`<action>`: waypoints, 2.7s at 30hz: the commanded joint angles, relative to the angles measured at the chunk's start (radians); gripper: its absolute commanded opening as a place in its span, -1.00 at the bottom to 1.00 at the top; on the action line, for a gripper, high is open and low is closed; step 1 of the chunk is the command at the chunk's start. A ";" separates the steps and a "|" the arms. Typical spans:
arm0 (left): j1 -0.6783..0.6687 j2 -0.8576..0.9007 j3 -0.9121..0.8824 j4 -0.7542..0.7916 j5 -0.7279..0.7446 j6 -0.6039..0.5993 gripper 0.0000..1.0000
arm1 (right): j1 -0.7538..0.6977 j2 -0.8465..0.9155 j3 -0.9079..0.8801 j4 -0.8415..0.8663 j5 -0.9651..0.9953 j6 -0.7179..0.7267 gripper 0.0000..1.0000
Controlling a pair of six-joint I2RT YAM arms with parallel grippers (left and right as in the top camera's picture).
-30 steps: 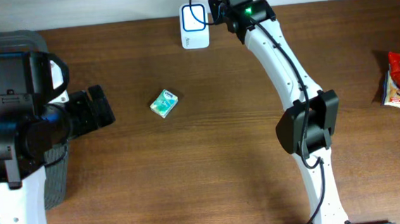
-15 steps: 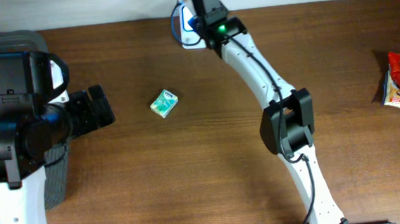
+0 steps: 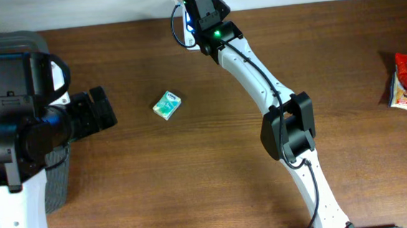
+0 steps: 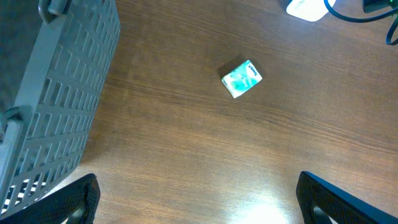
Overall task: Scan the item barcode
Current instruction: 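Hold the orange tissue pack in front of the scanner, then carry the orange pack right and drop it on the bag pile, then reach the right gripper to the green tissue pack and grasp it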
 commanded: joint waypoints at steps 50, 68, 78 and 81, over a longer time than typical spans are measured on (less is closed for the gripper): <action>0.005 -0.002 0.006 0.000 0.003 0.001 0.98 | -0.975 -0.383 -0.228 -0.898 -0.118 1.141 0.97; 0.005 -0.002 0.006 0.000 0.004 0.001 0.98 | -0.232 -0.349 -0.396 -0.708 -1.042 0.816 0.72; 0.005 -0.002 0.006 0.000 0.003 0.001 0.98 | 0.082 -0.215 -0.500 -0.359 -0.901 1.463 0.57; 0.005 -0.002 0.006 0.000 0.003 0.001 0.98 | 0.123 -0.211 -0.502 -0.360 -0.795 1.542 0.43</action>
